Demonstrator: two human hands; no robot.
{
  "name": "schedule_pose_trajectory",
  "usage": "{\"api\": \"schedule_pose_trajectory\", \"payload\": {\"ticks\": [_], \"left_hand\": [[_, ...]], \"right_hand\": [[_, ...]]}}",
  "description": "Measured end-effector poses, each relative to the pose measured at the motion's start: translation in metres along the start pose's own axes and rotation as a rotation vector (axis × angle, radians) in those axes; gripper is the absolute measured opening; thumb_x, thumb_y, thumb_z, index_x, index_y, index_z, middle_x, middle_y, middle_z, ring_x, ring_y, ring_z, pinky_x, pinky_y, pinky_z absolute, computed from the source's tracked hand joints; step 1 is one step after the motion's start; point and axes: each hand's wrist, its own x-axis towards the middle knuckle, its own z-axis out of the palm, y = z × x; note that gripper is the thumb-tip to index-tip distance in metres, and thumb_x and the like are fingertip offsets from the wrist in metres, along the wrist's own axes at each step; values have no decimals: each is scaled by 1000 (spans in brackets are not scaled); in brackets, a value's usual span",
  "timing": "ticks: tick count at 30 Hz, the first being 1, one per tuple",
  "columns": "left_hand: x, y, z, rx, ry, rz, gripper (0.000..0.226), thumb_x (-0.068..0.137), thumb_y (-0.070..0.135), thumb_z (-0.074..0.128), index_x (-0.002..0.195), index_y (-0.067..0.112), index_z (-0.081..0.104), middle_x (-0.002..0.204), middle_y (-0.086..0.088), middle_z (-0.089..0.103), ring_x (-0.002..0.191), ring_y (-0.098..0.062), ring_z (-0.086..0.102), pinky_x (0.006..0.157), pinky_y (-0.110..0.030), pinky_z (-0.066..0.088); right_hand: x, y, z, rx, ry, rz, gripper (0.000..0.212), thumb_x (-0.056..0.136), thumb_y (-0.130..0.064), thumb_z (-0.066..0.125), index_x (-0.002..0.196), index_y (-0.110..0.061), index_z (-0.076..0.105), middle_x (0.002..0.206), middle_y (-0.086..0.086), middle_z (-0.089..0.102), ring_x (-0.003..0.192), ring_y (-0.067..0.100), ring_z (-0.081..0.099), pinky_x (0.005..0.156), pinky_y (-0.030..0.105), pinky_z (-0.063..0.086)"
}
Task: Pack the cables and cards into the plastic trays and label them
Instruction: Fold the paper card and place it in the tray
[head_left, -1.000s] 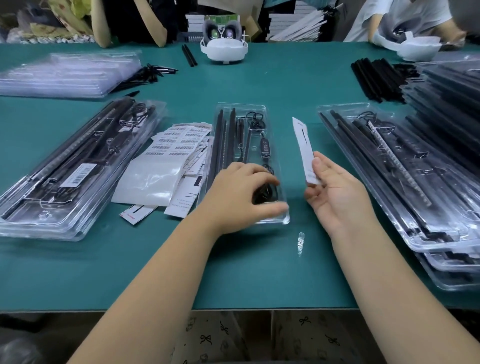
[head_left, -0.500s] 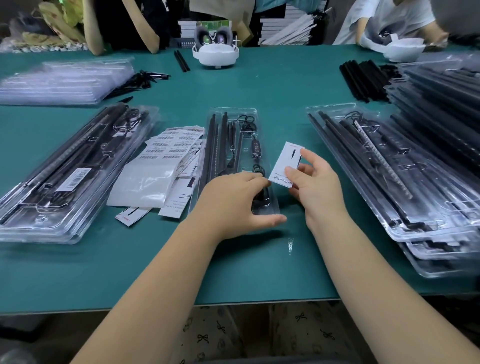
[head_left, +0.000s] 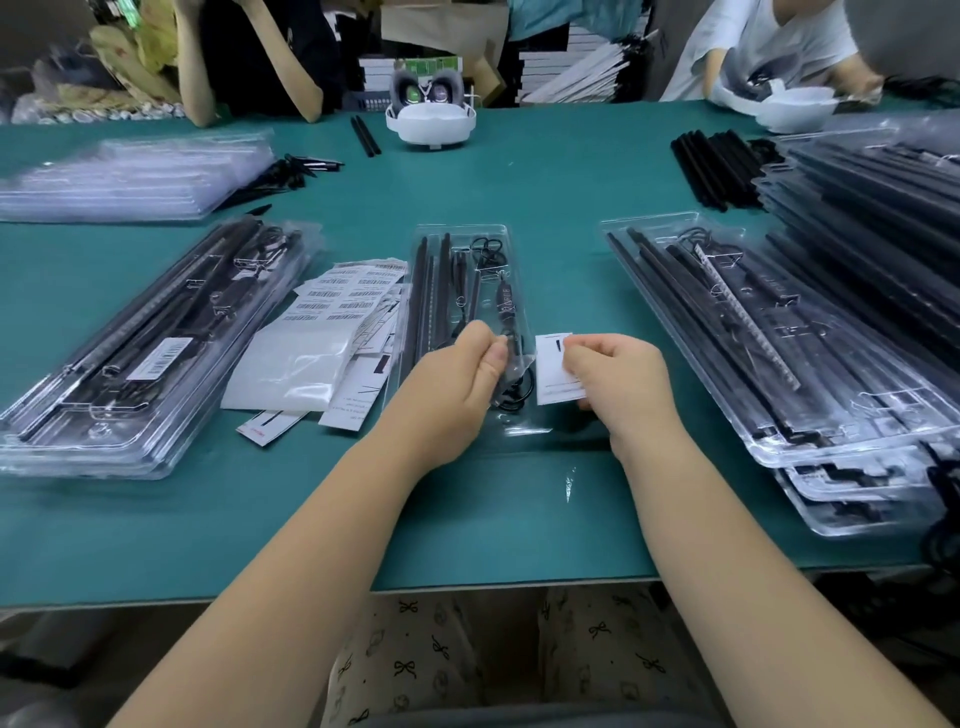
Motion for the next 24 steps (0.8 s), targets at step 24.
{"api": "schedule_pose_trajectory", "payload": {"ticks": [24], "left_hand": [[0,-2,1,-53,-6,-42,21,90,50,40,82,36,53,96,12,68,92,-3,59,79,-23,42]], "right_hand": [[8,5,15,-693,-264,-315,24,93,-37,53,111,-33,69,88,-5,52,105,26,44,78,27,33]]}}
